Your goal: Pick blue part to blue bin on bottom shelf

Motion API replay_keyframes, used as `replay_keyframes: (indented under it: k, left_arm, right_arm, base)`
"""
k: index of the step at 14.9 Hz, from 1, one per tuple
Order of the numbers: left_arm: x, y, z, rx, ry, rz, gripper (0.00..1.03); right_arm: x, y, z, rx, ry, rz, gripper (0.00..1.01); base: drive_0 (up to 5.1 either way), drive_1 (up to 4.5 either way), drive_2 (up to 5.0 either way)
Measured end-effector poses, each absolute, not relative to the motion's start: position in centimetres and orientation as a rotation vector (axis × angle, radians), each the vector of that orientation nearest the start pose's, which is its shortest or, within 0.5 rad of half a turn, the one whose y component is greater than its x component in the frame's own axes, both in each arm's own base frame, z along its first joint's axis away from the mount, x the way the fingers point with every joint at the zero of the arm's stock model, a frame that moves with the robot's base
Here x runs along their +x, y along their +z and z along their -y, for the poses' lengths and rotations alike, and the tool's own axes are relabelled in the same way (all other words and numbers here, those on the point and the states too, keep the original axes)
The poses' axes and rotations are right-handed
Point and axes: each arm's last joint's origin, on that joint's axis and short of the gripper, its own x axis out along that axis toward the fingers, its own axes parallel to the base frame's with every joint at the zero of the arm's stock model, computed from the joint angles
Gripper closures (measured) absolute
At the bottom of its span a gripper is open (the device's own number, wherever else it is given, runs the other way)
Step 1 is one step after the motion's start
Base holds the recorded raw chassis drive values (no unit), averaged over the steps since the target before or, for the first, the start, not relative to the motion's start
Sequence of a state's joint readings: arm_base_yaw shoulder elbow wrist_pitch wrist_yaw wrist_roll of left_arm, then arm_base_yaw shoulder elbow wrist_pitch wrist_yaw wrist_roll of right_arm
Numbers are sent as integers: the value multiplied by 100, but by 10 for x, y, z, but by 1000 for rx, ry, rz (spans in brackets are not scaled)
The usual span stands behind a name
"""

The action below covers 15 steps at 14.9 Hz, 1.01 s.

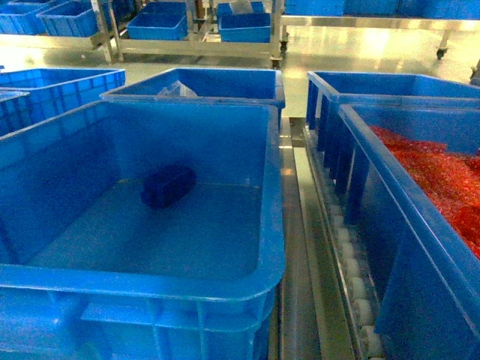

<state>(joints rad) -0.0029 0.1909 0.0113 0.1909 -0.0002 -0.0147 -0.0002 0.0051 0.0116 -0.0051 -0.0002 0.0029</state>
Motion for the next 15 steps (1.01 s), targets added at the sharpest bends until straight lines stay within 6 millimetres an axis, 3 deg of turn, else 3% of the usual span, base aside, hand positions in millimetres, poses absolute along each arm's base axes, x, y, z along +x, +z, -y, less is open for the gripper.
replay_keyframes:
  k: [3, 4, 10, 15]
  left_arm:
    - [100, 163, 0, -14, -5, -44, 101]
    - [97, 170, 0, -14, 0, 21, 101]
    - [98, 166, 0, -14, -2, -4, 99]
    - [98, 166, 0, -14, -3, -4, 52]
  right_arm:
    - [97, 167, 0, 2, 0, 1, 3]
    - [97, 167, 0, 3, 0, 1, 3]
    - [97, 167, 0, 3, 0, 2, 3]
    - [97, 167, 0, 3, 0, 2, 3]
  base:
    - [0, 0, 0]
    - [0, 0, 0]
    - [0, 0, 0]
    - [0, 0, 0]
